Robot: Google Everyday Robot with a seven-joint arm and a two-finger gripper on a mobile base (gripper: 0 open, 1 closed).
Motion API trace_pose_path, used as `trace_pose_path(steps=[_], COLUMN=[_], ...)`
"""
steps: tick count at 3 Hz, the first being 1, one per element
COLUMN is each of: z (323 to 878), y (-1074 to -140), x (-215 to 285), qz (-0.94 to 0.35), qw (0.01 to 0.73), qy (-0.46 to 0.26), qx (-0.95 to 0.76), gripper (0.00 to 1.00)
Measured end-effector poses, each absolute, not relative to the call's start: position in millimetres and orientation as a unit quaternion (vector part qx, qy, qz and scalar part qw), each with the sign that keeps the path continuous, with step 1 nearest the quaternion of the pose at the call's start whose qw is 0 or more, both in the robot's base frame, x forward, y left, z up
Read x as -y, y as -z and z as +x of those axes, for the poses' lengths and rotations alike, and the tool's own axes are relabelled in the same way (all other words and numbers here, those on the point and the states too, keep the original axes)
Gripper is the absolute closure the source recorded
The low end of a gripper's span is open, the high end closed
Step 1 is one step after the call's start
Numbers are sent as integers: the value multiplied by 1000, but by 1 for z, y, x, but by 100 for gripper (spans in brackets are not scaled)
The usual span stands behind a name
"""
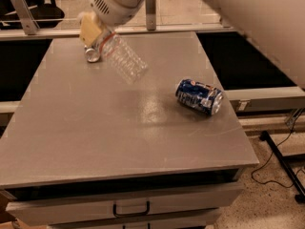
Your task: Place water bottle upright
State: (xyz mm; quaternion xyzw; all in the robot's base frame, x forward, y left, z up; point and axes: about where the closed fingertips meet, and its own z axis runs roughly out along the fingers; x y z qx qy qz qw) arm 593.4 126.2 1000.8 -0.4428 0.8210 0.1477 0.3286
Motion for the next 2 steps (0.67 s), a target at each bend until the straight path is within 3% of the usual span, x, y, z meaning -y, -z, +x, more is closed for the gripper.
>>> trace_pose_path(steps=[2], z=[594], y=[-1020], x=[-126], qz=[-473], qw=[351], qy=[-144], qx=[-795], gripper=[100])
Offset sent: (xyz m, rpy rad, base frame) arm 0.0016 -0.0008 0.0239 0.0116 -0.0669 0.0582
